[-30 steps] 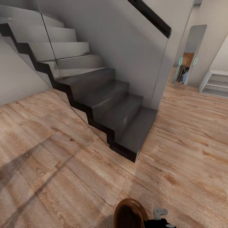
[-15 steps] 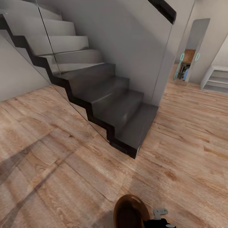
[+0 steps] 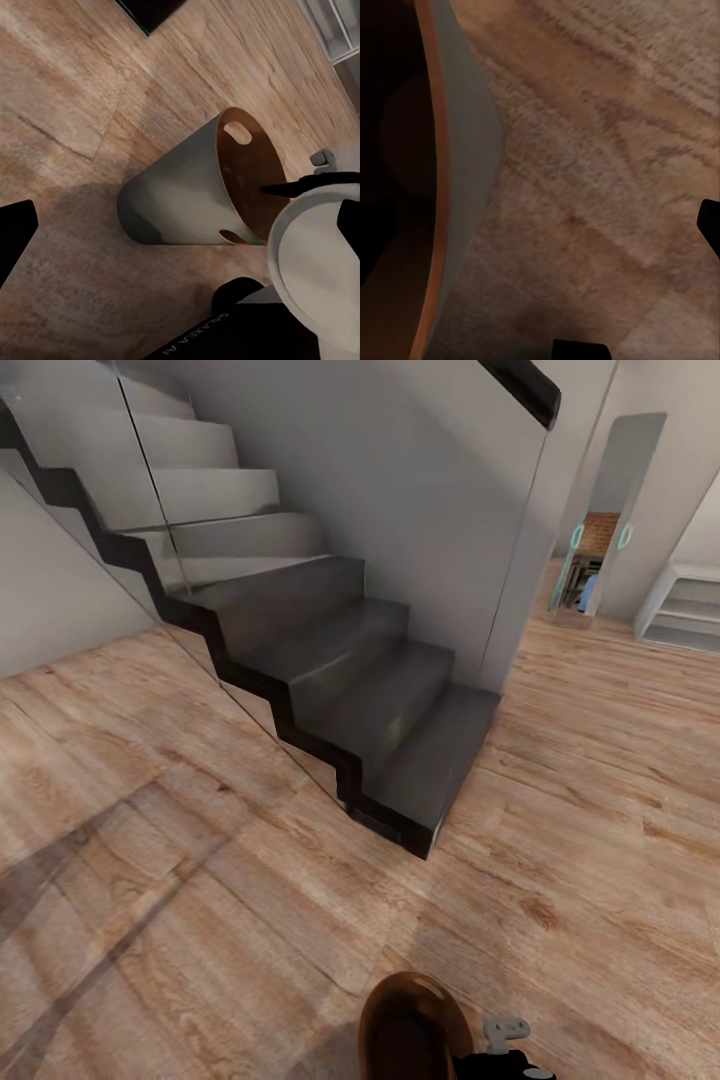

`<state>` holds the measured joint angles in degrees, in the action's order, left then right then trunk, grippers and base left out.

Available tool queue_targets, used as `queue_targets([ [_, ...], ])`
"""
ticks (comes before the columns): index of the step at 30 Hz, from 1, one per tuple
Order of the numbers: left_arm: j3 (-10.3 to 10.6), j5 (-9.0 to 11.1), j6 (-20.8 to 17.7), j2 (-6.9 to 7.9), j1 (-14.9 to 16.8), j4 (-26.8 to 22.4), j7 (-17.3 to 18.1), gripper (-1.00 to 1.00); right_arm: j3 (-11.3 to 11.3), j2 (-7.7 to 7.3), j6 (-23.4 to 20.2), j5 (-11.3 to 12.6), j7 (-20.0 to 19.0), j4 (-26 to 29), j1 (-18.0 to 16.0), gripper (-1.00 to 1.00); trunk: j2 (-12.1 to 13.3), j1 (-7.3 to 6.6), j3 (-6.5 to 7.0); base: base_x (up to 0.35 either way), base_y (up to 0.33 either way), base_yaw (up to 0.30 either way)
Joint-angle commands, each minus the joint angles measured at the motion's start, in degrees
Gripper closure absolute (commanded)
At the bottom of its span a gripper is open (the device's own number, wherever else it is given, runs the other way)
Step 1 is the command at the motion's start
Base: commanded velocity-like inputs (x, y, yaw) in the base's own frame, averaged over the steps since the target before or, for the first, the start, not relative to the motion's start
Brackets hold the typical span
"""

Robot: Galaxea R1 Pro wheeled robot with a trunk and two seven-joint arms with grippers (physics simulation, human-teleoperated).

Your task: Put the three can of soda from the living room inside the tash can in the kitchen.

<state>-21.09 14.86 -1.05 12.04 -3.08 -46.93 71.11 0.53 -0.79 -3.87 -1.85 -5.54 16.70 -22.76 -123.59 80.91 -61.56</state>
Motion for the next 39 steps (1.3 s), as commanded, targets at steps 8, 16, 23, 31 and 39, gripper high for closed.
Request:
queue_targets([
  [8,0.0,0.02,0.0,0.0,0.0,-0.02,-0.01,-1.0,0.0,0.0,0.0,0.0,0.0,0.0,0.0,-1.0,0.0,0.0,-0.37,0.0,0.0,0.0],
  [16,0.0,0.0,0.0,0.0,0.0,-0.07,-0.01,-1.0,0.0,0.0,0.0,0.0,0.0,0.0,0.0,-1.0,0.0,0.0,-0.4,0.0,0.0,0.0],
  [23,0.0,0.0,0.0,0.0,0.0,-0.09,0.0,-1.0,0.0,0.0,0.0,0.0,-0.05,0.0,0.0,1.0,0.0,0.0,-0.41,0.0,0.0,0.0],
  [31,0.0,-0.01,0.0,0.0,0.0,-0.13,-0.01,-1.0,0.0,-0.05,0.0,0.0,-0.09,0.08,0.0,1.0,0.0,0.0,-0.41,0.0,0.0,0.0],
  [39,0.0,-0.01,0.0,0.0,0.0,-0.25,0.01,-1.0,-0.12,-0.16,-0.04,0.0,-0.18,0.44,0.0,1.0,0.0,0.0,-0.41,0.0,0.0,0.0],
])
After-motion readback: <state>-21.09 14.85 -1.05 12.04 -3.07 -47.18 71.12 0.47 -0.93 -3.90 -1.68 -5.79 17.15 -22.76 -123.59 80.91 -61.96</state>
